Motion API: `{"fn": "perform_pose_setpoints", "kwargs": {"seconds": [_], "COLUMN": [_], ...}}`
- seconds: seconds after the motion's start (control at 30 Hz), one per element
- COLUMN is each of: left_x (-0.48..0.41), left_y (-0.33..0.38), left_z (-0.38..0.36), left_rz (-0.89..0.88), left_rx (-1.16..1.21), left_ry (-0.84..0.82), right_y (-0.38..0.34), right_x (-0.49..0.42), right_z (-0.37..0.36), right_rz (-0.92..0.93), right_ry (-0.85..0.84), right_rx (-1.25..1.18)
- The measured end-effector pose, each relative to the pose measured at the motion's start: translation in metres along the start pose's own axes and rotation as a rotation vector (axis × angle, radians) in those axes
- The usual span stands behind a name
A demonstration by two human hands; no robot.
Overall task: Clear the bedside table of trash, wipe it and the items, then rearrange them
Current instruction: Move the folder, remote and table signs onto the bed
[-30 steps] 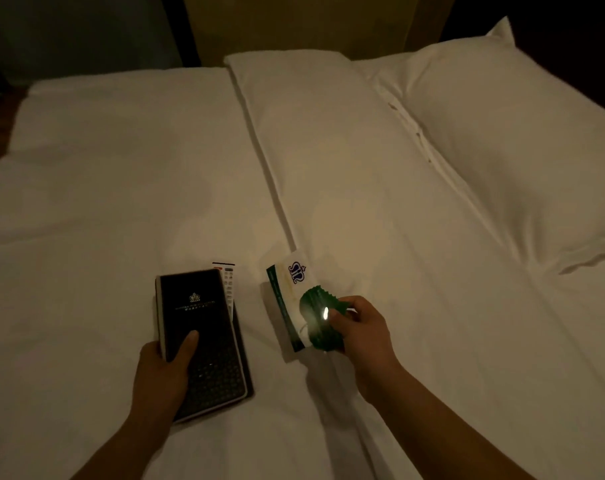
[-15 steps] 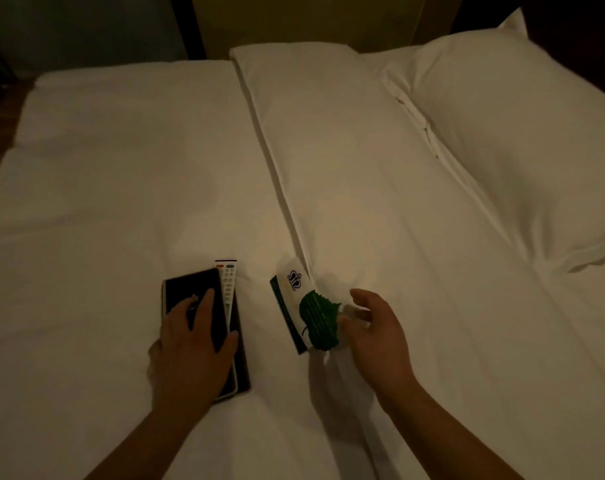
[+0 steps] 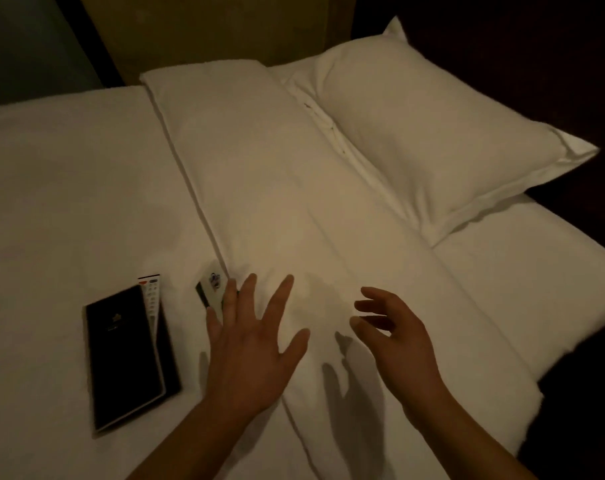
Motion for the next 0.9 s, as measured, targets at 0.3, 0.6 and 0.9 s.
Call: {"fn": "perform_pose_setpoints", "kwargs": {"seconds": [0.3, 0.6, 0.9], "left_x": [0.013, 0.061, 0.099], "left_y": [0.162, 0.327, 0.457], "left_z": [-0.039, -0.125, -0.224], "left_rz": [-0.258, -0.491, -0.675], "left_rx": [-0.012, 0.039, -0.037], "left_ry": [-0.09, -0.203, -0.331], "right_y": [0.049, 0.138, 0.22], "right_x": [0.057, 0.143, 0.214], "right_z": [0.153, 0.315, 0.447], "right_rz": [-0.062, -0.167, -0.276], "right_ry": [0.25, 0.503, 0.73], "right_rx": [-0.099, -0.166, -0.237]}}
Point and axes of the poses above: each hand's wrist, its own x-axis away from the middle knuckle, its own z-axis out of the back of the hand, y = z × x, the point moved 10 cm from there along -x, towards the middle knuckle, and after that the axes turned 4 degrees about -y, right-handed, at the moved point
